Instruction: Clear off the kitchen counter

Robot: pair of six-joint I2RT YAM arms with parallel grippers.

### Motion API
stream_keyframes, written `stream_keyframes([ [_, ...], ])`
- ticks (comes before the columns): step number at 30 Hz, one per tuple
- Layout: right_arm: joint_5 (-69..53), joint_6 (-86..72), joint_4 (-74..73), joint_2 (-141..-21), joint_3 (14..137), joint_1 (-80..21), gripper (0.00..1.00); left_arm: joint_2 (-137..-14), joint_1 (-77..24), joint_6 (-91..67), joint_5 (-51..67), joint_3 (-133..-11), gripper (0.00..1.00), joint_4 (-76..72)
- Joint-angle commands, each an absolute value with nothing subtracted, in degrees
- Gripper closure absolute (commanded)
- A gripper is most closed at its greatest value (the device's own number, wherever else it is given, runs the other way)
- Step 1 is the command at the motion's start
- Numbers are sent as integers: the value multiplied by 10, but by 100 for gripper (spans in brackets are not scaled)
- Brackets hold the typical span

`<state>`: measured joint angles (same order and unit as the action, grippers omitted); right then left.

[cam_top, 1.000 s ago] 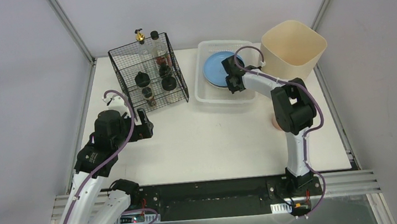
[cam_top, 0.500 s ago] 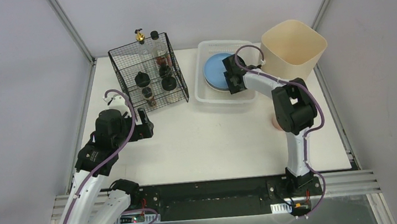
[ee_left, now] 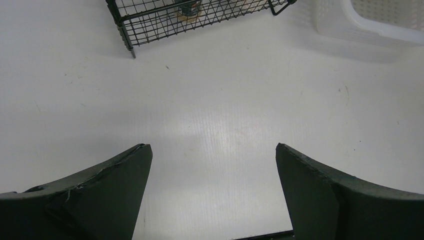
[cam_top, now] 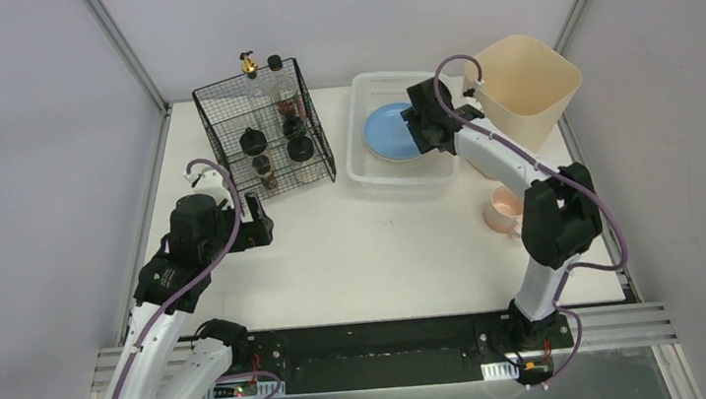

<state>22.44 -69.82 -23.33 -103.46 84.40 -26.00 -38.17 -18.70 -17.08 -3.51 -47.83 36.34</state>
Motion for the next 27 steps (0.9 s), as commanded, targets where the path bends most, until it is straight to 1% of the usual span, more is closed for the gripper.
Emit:
stream_keyframes([
  [1, 224, -631, -282, -956, 836, -270, 41, -376, -185, -170, -35, -482, 1, 360],
  [10, 220, -507, -347, -783, 741, -272, 40, -370, -185, -171, -31, -482, 1, 362],
  [13, 227, -473, -392, -731, 716, -272, 40, -368, -185, -172, -30, -481, 1, 362],
  [21, 257, -436, -492, -618, 643, -269, 39, -364, -185, -172, -30, -482, 1, 363],
  [27, 226, -420, -512, -569, 576, -209, 42, -363, -185, -174, -28, -482, 1, 364],
])
